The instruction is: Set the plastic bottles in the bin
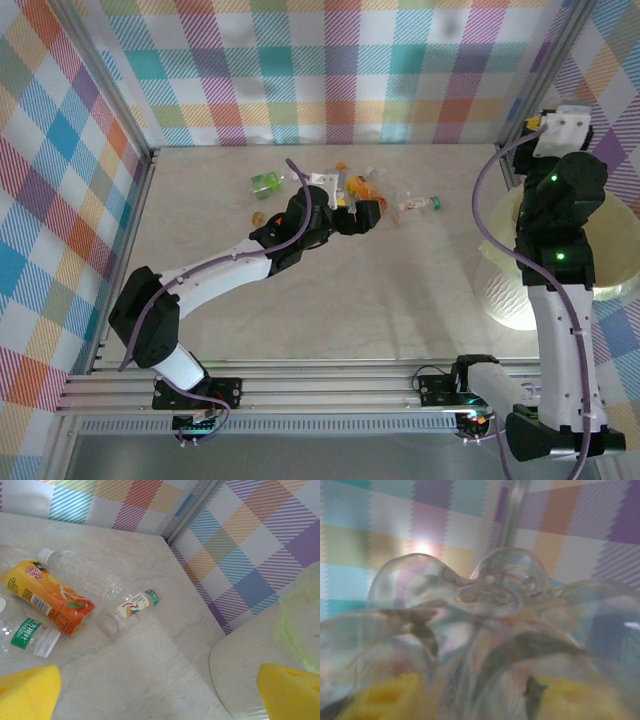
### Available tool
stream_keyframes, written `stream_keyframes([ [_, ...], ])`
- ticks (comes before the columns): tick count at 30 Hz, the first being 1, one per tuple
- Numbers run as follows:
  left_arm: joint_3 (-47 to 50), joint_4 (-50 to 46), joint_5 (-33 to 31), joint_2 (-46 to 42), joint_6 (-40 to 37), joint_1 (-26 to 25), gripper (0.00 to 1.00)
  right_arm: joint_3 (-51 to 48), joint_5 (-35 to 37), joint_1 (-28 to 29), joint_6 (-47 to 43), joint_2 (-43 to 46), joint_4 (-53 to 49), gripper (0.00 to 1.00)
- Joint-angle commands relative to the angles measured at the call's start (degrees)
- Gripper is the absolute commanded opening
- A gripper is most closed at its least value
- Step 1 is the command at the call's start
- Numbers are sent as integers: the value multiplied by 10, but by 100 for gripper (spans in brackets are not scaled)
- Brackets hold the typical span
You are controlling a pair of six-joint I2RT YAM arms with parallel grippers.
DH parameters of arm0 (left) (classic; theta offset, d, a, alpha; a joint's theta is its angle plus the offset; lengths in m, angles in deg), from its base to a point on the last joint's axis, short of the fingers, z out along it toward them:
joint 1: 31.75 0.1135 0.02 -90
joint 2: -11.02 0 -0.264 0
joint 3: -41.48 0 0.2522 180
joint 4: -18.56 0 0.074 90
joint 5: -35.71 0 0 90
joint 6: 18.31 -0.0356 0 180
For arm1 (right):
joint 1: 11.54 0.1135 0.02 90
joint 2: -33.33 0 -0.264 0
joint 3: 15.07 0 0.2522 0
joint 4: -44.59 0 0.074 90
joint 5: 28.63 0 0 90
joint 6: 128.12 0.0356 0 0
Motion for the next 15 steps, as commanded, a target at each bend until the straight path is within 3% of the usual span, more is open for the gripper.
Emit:
stream_keyframes([
  [1, -24, -9, -1, 5, -13, -1, 100, 23, 30, -46, 12, 8, -3, 35],
  [10, -40, -37, -13, 9, -16, 2, 100, 20, -107, -181, 102, -12, -140, 37],
  [15, -31, -52, -37, -7, -19, 5, 100, -43, -159, -202, 155, -3, -135, 37],
])
